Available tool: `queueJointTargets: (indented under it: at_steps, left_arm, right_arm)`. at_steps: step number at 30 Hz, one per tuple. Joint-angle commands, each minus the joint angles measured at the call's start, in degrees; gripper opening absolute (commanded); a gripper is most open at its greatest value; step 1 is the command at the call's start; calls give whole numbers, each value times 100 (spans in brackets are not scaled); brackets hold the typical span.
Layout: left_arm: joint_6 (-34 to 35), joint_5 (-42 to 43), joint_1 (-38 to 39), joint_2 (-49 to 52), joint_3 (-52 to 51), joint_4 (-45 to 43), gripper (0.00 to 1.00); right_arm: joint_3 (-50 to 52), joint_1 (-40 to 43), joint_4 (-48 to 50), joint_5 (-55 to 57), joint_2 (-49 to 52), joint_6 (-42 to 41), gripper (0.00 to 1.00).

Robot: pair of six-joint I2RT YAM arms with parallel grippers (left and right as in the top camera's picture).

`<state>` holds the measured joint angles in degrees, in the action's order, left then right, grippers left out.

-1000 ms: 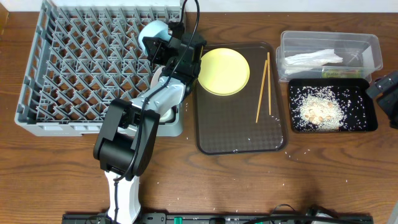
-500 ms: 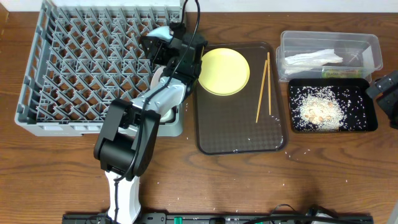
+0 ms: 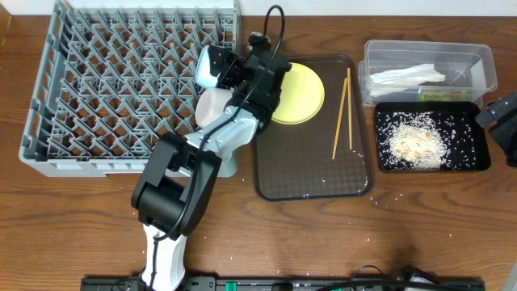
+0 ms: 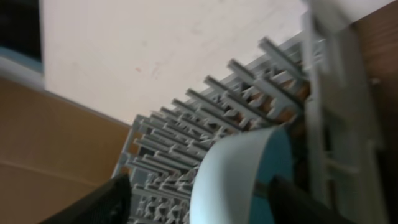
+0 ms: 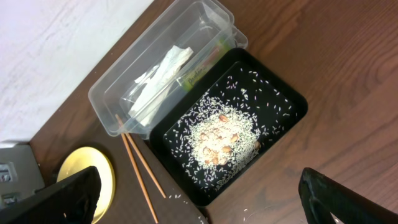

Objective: Sort waste into correct bins and load items into the dishwasher
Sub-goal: 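Move the left gripper down to the yellow plate rim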

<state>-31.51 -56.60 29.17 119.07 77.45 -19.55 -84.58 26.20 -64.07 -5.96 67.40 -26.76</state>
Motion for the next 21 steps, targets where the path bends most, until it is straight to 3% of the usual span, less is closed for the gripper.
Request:
queueJointTargets:
  at_steps: [1, 10, 12, 17, 21]
  left_arm:
    - [76, 214, 17, 74, 7, -22, 76]
    - [188, 435, 120, -463, 358, 33, 84]
    - [503, 879, 225, -780, 358, 560, 85]
    - [1961, 3023, 463, -1585, 358, 2579, 85]
    - [4232, 4118, 472, -1971, 358, 3624, 73]
  right_arm:
    - [-15, 57, -4, -9, 0, -63, 99]
    - [-15, 57, -7, -7, 0, -63, 99]
    - [-15, 57, -4, -9, 0, -63, 99]
    - [-15, 57, -7, -9, 0, -63, 99]
    - [-15, 57, -4, -9, 0, -63, 99]
